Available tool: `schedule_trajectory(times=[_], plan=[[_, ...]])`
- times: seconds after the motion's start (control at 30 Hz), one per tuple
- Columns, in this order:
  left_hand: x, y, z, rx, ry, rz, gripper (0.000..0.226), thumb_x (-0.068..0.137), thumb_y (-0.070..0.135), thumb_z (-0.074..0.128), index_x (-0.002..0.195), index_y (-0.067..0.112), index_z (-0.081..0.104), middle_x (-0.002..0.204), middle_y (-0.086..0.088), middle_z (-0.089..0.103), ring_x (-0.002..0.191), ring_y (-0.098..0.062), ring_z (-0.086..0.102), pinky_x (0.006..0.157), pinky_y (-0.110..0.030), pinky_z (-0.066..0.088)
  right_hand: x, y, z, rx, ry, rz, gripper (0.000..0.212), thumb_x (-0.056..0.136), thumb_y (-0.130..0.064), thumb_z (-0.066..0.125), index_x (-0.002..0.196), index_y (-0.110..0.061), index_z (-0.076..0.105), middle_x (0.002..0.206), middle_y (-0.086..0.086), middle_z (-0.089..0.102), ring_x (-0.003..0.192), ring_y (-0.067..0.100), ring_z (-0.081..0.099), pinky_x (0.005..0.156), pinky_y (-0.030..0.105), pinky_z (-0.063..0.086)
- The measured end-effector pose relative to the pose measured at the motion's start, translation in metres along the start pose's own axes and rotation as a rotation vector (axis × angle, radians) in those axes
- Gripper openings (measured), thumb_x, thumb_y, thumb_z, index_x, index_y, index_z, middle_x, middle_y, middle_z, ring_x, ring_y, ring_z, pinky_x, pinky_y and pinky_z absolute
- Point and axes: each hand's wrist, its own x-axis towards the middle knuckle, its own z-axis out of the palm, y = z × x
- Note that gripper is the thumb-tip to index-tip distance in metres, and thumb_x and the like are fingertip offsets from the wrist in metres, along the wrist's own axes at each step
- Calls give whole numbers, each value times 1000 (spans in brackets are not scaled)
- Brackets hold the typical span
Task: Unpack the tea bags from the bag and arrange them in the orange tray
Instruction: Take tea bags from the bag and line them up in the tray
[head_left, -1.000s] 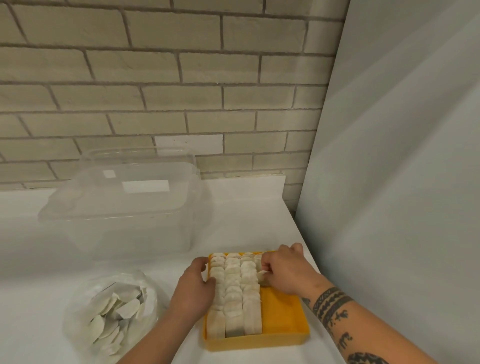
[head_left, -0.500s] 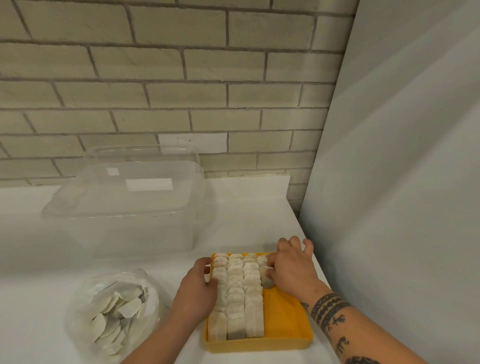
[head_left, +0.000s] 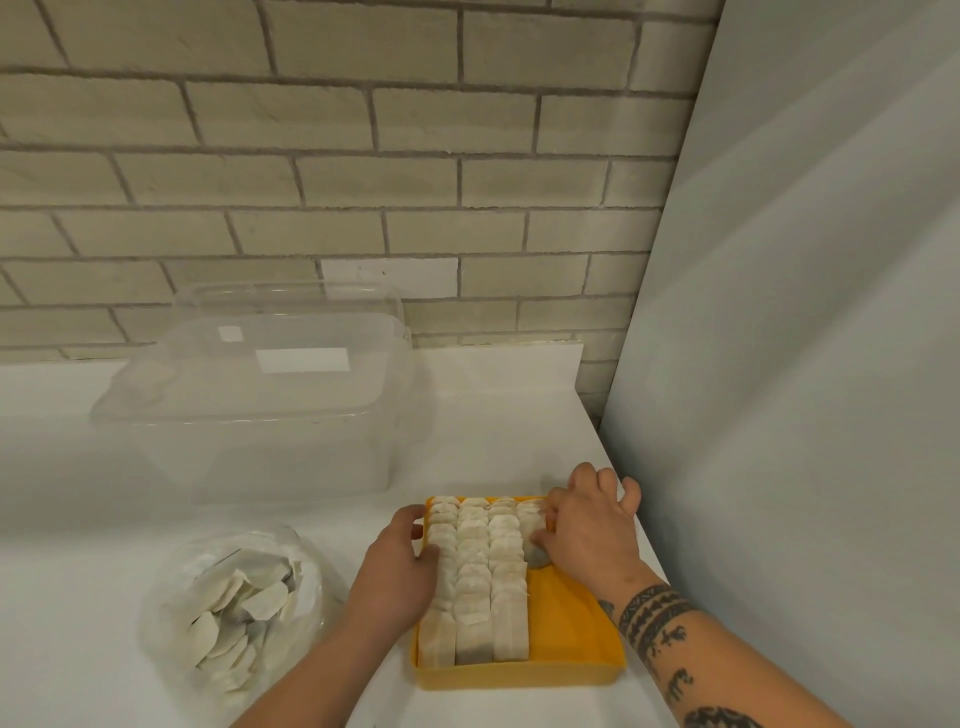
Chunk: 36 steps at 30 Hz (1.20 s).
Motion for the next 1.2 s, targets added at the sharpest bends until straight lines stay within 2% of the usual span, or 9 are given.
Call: schedule_trajectory(times=[0.2,0.27,0.37,0.5,0.6,0.77,0.9,1.0,1.2], plan=[[-4,-8,2,3,-4,-9,47,102,31,51,148,27,40,137,1,59,118,-21,59,101,-37,48,-21,-5,-17,364,45,113,14,96,-26,58,109,-29,60,114,-7,49,114,18,49,93,29,42],[-7,-9,1,8,6,2,50,101,29,51,150,26,39,145,-2,51,122,-23,59,104,-38,46,-36,-15,-25,617,-58,185,24,97,-16,57,120,-24,59,119,-5,56,116,19,57,86,22,43],[-10,-9,2,5,58,79,51,99,22,55,148,23,43,149,-2,44,127,-24,56,109,-41,44,-55,-29,-23,645,-278,271,39,97,-18,56,135,-17,52,133,0,58,116,20,59,82,21,41],[-10,-12,2,27,55,93,50,97,19,59,146,19,46,150,-4,43,132,-26,51,111,-43,42,-63,-36,-14,563,-412,315,27,98,-16,51,123,-15,63,124,2,65,109,19,62,70,19,42],[-10,-18,3,16,12,50,52,98,22,58,148,19,44,153,-6,41,134,-28,51,112,-45,41,-62,-37,-4,571,-451,338,15,96,-16,51,89,-21,63,94,-3,63,78,11,57,53,17,37],[-9,-23,6,9,-49,38,53,99,20,53,150,20,40,153,-8,40,131,-28,53,111,-48,42,-55,-35,-4,650,-401,383,28,95,-11,50,117,-12,67,114,2,68,95,19,63,71,23,47],[-12,-28,12,12,-47,22,54,102,20,47,154,14,32,157,-9,39,134,-31,51,113,-50,40,-47,-38,-1,682,-368,463,19,95,-15,54,110,-6,62,96,2,64,74,12,56,53,20,42],[-17,-28,16,-3,-39,13,53,105,21,44,155,11,30,156,-11,41,136,-32,50,114,-49,39,-48,-40,0,693,-372,492,10,94,-10,52,85,-11,57,75,-2,56,60,7,48,46,18,35],[-19,-28,18,-19,-36,7,53,105,23,42,155,12,30,156,-9,41,136,-31,50,114,-49,39,-53,-39,1,806,-323,557,14,91,-4,52,80,-8,59,74,3,57,62,14,50,62,29,45]])
